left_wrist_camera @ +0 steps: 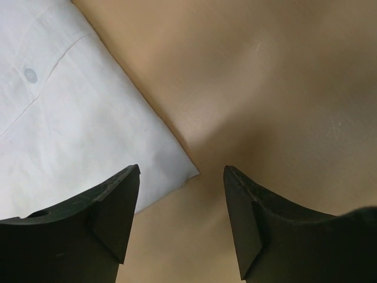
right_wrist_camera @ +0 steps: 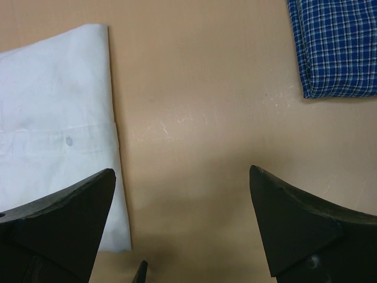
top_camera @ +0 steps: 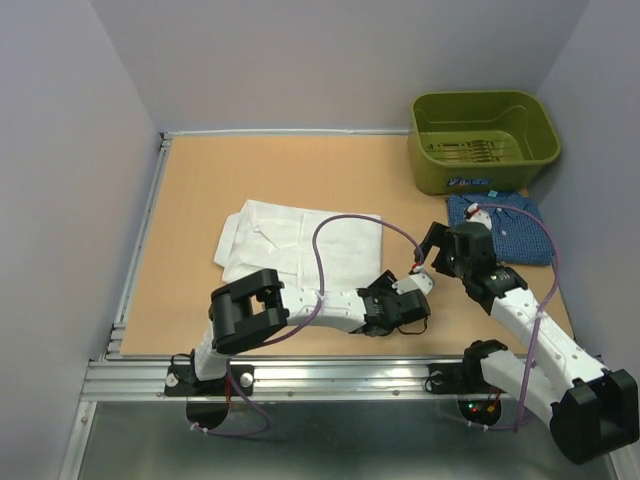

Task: Fold and stack the long sleeve shirts
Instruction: Fold the shirt

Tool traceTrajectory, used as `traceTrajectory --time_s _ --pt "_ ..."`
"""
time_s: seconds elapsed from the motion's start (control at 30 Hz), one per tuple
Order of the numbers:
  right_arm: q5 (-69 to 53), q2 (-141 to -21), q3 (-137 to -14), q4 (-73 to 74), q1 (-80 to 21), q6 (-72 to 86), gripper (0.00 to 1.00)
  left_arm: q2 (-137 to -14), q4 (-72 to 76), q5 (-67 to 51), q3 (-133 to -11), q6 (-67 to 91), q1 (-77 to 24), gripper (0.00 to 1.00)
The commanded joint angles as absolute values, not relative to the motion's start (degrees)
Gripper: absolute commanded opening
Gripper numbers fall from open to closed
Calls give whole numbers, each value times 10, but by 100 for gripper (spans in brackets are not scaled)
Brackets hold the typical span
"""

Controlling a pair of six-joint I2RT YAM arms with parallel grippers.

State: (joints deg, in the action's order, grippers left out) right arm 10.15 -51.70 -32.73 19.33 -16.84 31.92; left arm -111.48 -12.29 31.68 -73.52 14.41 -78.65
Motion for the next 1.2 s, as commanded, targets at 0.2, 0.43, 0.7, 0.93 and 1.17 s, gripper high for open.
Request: traceTrajectory --time_s 0.2,0.43,0.7,0.93,1.17 --pt "94 -506 -318 189 -163 327 100 -1143 -170 301 -764 127 -766 59" --pt "36 -530 -326 173 -165 316 100 -1135 -176 300 -739 134 -751 29" --pt "-72 -567 -289 83 -164 383 100 -1100 -163 281 -730 132 -737 3" --pt "-148 -634 -263 -56 -164 459 100 -1043 -137 229 -714 145 -736 0" --pt "-241 -770 -230 -194 -164 514 100 -1014 -144 215 -721 169 -736 0"
